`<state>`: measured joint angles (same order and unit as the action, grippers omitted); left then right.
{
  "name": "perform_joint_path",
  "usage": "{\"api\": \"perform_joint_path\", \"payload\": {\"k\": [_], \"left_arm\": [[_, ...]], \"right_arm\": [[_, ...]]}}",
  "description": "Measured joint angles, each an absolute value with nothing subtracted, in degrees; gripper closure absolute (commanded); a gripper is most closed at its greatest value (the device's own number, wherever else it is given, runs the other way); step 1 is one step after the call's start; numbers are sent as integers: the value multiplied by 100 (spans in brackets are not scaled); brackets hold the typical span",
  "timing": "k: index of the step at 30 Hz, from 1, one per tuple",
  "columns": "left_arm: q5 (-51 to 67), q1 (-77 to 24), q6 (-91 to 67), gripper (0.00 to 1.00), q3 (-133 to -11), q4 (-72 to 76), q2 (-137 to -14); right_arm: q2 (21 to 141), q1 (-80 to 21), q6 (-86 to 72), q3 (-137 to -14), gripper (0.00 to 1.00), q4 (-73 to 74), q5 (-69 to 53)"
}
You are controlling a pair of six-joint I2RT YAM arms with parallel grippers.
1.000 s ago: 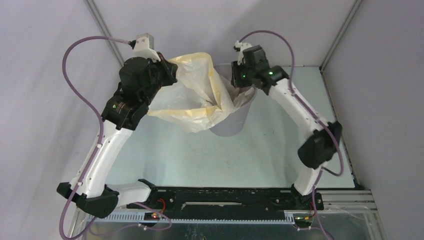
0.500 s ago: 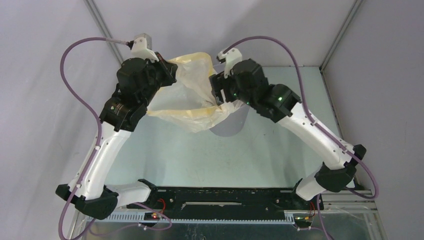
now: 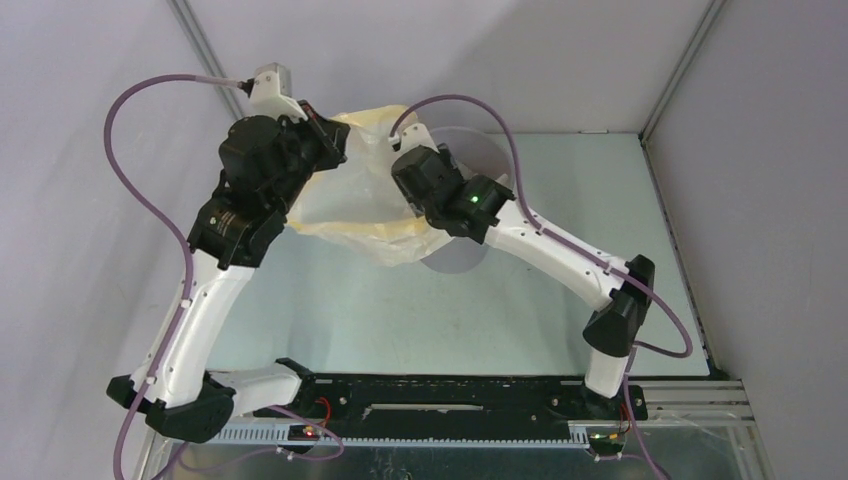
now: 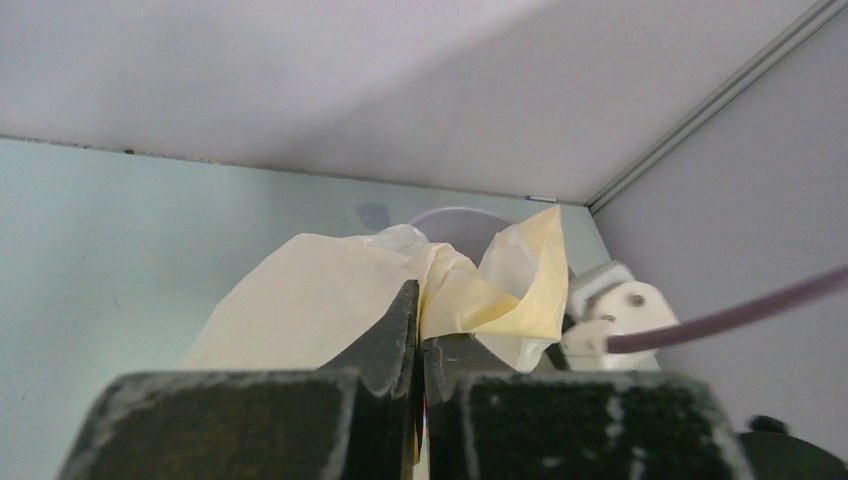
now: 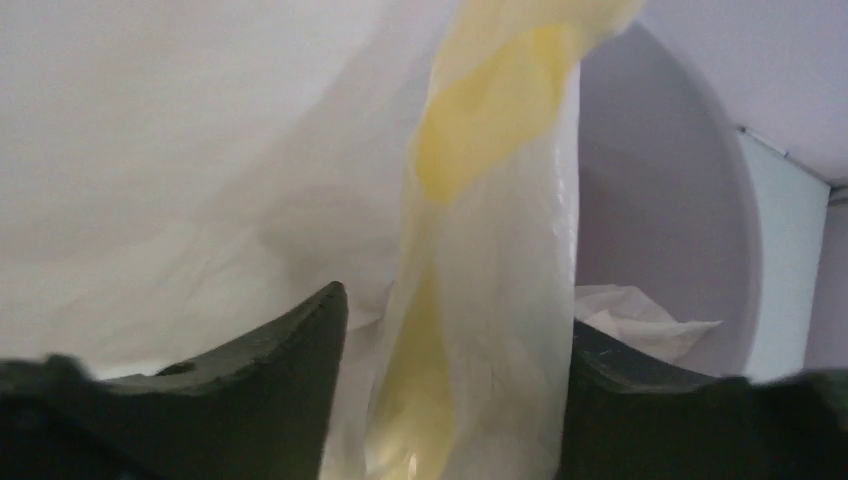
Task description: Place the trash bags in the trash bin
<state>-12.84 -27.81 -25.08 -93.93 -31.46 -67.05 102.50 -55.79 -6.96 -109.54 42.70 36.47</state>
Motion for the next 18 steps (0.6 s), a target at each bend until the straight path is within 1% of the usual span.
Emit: {"api": "perform_joint_path", "payload": {"k": [1, 2, 4, 8, 12, 14, 15, 18], "left_arm": [[-1284, -2781, -2510, 95, -9419, -3146, -6702], [-1284, -2781, -2508, 95, -9443, -3144, -6700], [-1284, -2781, -2510, 95, -9461, -3146, -6698], [-1258, -2781, -2550, 96, -9494, -3151, -6766], [-1041, -2777, -2613, 97, -9717, -3144, -7065], [-862, -2773, -2698, 99, -9915, -3140, -7321], [-768, -2773, -2720, 99, -10014, -3140, -7450], [-408, -2770, -2860, 100, -10363, -3142, -7883]], "right_arm": [[10335, -5561, -674, -10967, 69, 4294, 3717], [10394, -5537, -670, -10967, 74, 4340, 3776], [10403, -5468, -683, -10965, 77, 4438, 3787], [10012, -4998, -727, -10739, 79, 4399, 3321], [9378, -3979, -840, -10503, 83, 4407, 2473], [9177, -3450, -886, -10503, 83, 4401, 2143], [9100, -3192, -913, -10503, 82, 4407, 1973], [9028, -2759, -1007, -10503, 75, 4438, 1531]]}}
